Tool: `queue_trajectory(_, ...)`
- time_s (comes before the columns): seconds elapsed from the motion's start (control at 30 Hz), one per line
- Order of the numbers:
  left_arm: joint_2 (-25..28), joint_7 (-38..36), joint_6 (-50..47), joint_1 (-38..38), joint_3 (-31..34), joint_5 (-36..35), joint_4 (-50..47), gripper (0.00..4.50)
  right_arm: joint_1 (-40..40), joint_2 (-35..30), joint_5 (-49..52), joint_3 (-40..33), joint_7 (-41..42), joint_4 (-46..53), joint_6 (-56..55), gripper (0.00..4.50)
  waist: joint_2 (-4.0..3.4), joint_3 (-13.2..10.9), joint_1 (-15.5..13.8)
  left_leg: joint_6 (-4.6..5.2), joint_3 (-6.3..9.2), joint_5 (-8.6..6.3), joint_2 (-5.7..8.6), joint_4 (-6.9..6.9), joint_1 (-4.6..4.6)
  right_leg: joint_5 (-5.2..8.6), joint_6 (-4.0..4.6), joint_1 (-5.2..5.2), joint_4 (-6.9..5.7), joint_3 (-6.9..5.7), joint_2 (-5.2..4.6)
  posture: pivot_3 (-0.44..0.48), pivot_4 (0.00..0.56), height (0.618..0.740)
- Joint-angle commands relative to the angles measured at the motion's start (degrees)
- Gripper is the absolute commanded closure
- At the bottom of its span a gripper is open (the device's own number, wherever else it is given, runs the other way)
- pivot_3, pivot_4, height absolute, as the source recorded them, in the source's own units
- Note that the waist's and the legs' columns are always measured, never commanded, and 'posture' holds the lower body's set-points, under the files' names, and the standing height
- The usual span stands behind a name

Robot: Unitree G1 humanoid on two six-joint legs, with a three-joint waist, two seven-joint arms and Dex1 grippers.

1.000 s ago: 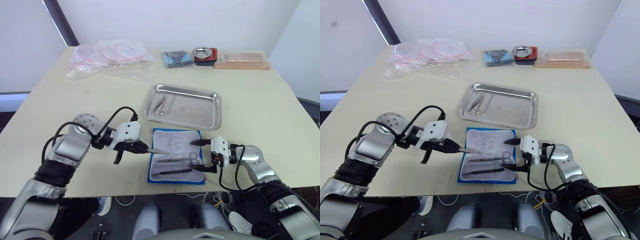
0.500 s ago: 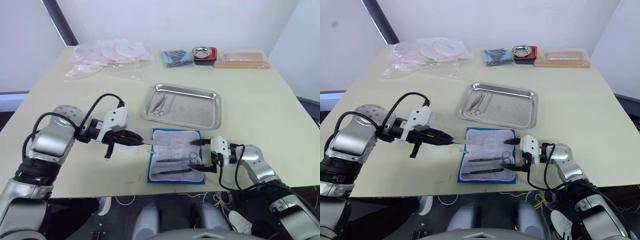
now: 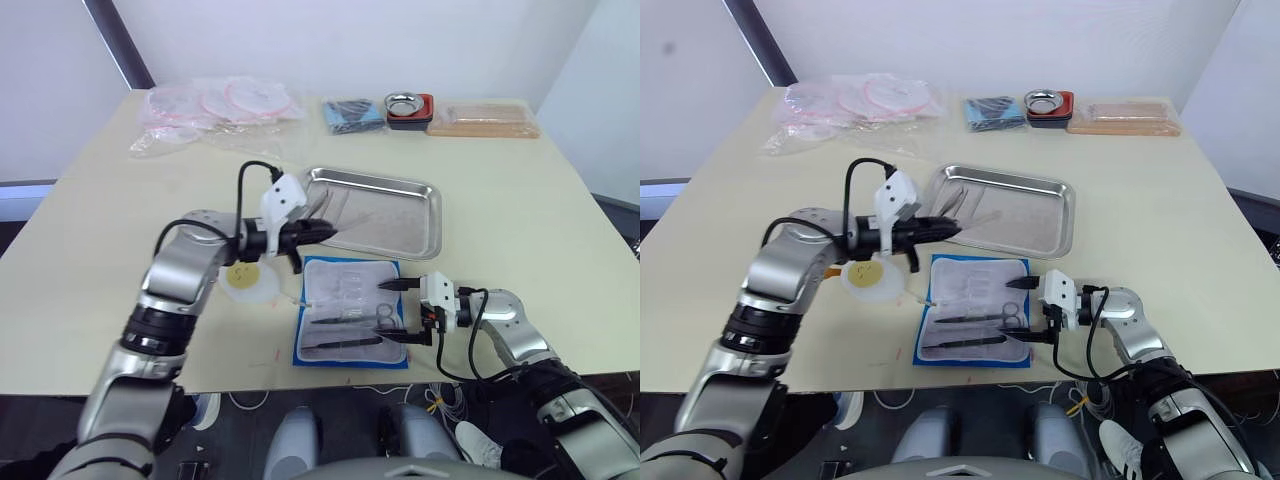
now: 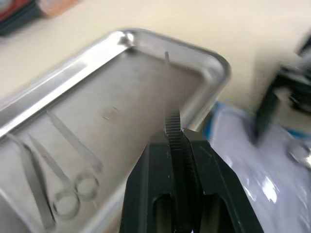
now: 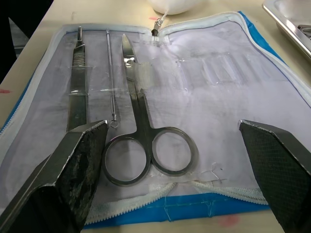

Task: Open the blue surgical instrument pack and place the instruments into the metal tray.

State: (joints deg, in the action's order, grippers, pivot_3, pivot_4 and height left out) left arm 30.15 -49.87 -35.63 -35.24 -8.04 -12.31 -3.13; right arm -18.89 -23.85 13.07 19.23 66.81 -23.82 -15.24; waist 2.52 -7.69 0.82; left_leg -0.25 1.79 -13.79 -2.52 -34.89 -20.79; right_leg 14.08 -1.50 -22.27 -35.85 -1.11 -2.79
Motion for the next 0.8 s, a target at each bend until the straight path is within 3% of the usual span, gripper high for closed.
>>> queue_trajectory(0.03,-4.06,7.70,-1.06,-1.45,-1.07,2.98,0.52,4.47,4.50,-1.08,-8.91,4.82,-1.79,-9.42,3.95,0.00,0.00,0.00,0.08,0.00,0.00,0.00,0.00,0.00,0.04,0.00,0.00,0.08,0.00,0.01,0.01,0.000,0.150,0.740)
queue_trajectory(0.2,-16.87,24.36,-1.30,-1.24,-0.73,7.10,6.47,4.47,5.20,-1.31,-8.79,4.72,-2.11,-8.84,4.06,0.00,-0.02,-0.01,-0.09,0.00,0.13,0.00,0.16,-0.06,0.15,0.00,0.00,0.32,0.00,-0.03,0.11,0.000,0.150,0.740)
queue_trajectory(0.37,-23.62,33.95,-0.86,-3.15,1.51,8.99,13.12,4.47,5.50,-1.39,-8.77,4.73,-2.22,-8.63,4.06,0.00,-0.03,-0.02,0.13,-0.01,0.18,0.00,0.17,-0.11,0.17,0.00,-0.01,0.53,0.00,-0.08,0.11,0.000,0.150,0.740)
queue_trajectory(0.8,-28.33,42.47,4.09,-7.15,3.87,11.01,25.15,4.47,5.07,-1.41,-8.91,4.78,-2.11,-9.28,3.70,0.00,0.00,0.00,0.12,-0.03,0.34,0.00,0.19,-0.13,0.18,-0.02,-0.03,0.63,0.00,-0.42,0.09,0.000,0.150,0.740)
